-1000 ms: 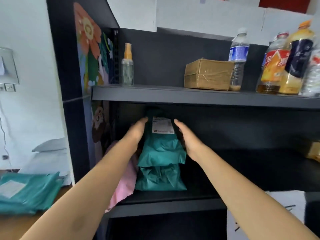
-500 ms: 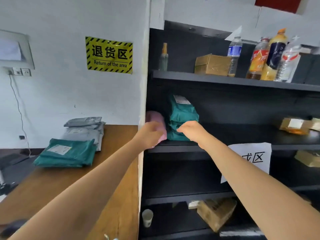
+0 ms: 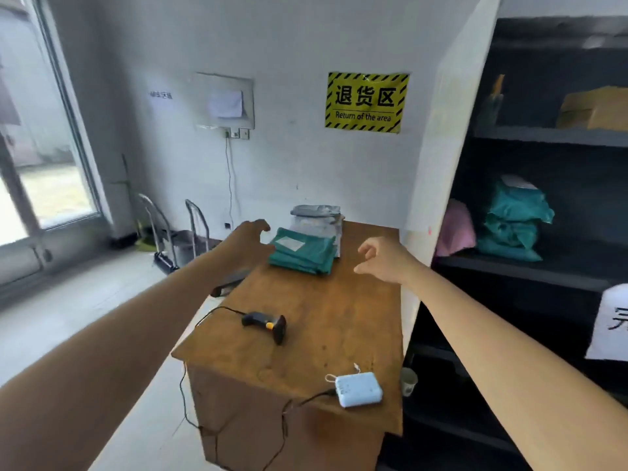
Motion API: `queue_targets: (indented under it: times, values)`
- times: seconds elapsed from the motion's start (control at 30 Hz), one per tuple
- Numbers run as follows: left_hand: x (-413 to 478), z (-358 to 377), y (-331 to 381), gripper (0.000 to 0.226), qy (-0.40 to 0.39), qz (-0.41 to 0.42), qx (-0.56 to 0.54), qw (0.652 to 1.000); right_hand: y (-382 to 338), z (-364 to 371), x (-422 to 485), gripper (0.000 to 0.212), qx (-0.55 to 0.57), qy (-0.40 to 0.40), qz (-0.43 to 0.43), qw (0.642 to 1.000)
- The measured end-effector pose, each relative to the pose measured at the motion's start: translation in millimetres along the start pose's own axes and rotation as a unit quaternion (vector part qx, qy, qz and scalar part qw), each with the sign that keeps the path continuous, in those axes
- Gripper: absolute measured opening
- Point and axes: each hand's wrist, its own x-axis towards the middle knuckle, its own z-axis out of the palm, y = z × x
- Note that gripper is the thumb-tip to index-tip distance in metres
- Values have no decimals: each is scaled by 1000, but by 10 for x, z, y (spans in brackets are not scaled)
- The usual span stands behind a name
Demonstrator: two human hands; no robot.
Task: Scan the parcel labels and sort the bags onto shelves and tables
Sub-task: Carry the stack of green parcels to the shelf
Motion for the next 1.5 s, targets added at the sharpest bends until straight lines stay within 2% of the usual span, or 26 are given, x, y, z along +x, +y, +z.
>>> queue_targets:
  times: [0.23,0.33,0.53,0.67,0.8,0.97,1.2,1.37,1.5]
  values:
    - [-168,-1131,-1455,48,56,-22,59,996,-1079,673,388,52,-52,-20,-35,998]
    - [-87,-1608,-2152,52,78,-9,104,991,-1714,1039,736,53,-52,0,-39,998]
    - [239,-2412,-3425,51,58,-32,128,990,-2732,1825,1381,49,-85,0,-34,996]
    - [736,-2686,-4007,45,72,-34,90,993,-3157,2205,1927,50,-96,-12,-33,995]
    - [1534,-2618,-4487,48,46,-17,100,994,-3328,2502,2694,53,-119,-16,-20,993]
    - [2831,-2461,-4784,50,15,26,127,992,-3328,2623,3902,55,-134,-9,10,991]
    - [4725,-2456,-4676,50,8,71,102,992,-3209,2553,5345,55,-156,-3,60,986]
    - [5979,-1949,-4576,50,-44,124,77,988,-2998,2466,6111,49,-184,28,90,978]
    - [7001,-1368,-4338,48,-70,186,51,979,-2495,2322,6521,46,-193,60,173,964]
